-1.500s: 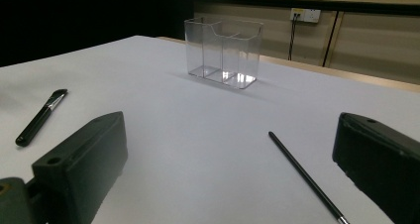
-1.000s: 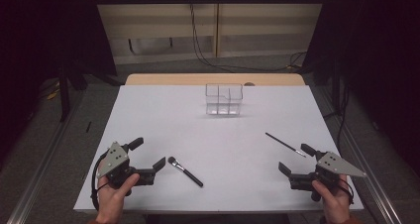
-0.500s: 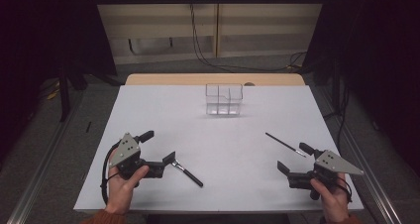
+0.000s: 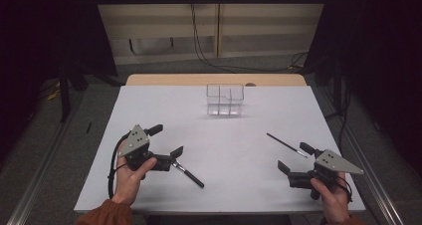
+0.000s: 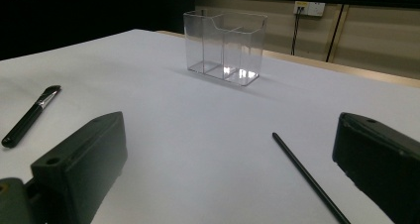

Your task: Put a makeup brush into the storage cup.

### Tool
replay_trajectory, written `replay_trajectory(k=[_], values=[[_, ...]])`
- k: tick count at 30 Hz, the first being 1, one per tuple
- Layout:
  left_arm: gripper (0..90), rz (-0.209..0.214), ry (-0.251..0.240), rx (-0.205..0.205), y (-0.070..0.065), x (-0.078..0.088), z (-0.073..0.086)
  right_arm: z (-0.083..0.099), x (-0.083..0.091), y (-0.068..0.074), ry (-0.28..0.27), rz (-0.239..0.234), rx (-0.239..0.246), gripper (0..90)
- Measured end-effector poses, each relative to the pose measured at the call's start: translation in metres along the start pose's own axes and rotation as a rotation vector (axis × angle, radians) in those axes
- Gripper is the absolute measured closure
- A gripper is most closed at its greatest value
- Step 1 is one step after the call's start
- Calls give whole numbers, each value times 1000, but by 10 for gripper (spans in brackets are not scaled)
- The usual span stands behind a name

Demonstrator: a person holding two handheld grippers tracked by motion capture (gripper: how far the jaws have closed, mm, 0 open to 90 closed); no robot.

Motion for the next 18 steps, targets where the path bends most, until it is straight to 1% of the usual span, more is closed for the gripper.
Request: replay_trajectory(k=[2, 3, 5, 6, 7, 9, 12, 13, 14, 16, 17, 18], values=[[26, -1, 0, -7, 1, -1, -1, 0, -1, 1, 0, -4, 3, 2], [26, -2, 6, -5, 3, -3, -3, 0, -1, 0, -1, -3, 5, 2], [26, 12, 4, -4, 4, -6, -7, 0, -1, 0, 1, -4, 1, 2], [26, 12, 4, -4, 4, -6, -7, 1, -1, 0, 2, -4, -1, 2], [26, 14, 12, -9, 8, -8, -10, 0, -1, -1, 2, -2, 1, 2], [26, 26, 20, -8, 10, -11, -12, 0, -1, 0, 1, -1, 3, 2], [26, 30, 26, -12, 12, -13, -12, 0, -1, 0, 2, -2, 4, 2], [26, 40, 27, -1, 12, -16, -12, 1, -1, 1, 3, -3, 4, 2], [26, 43, 31, -9, 13, -16, -11, 1, -1, 0, 3, -2, 5, 2], [26, 51, 34, -7, 12, -17, -10, 1, -1, 0, 3, -2, 2, 2], [27, 66, 54, -8, 10, -19, -9, 1, -1, 0, 3, -2, 1, 2], [27, 66, 54, -8, 10, -19, -9, 1, -1, 0, 3, -2, 1, 2]])
Point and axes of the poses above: each handheld gripper's, and its own axes: x roughly backward along the jaws, z roughly out of its underside, y roughly to its left, the point moved 9 cm from there along -x, roughly forward along the jaws, and after that the axes turned 5 degrees about y, right-handed, at the moved point
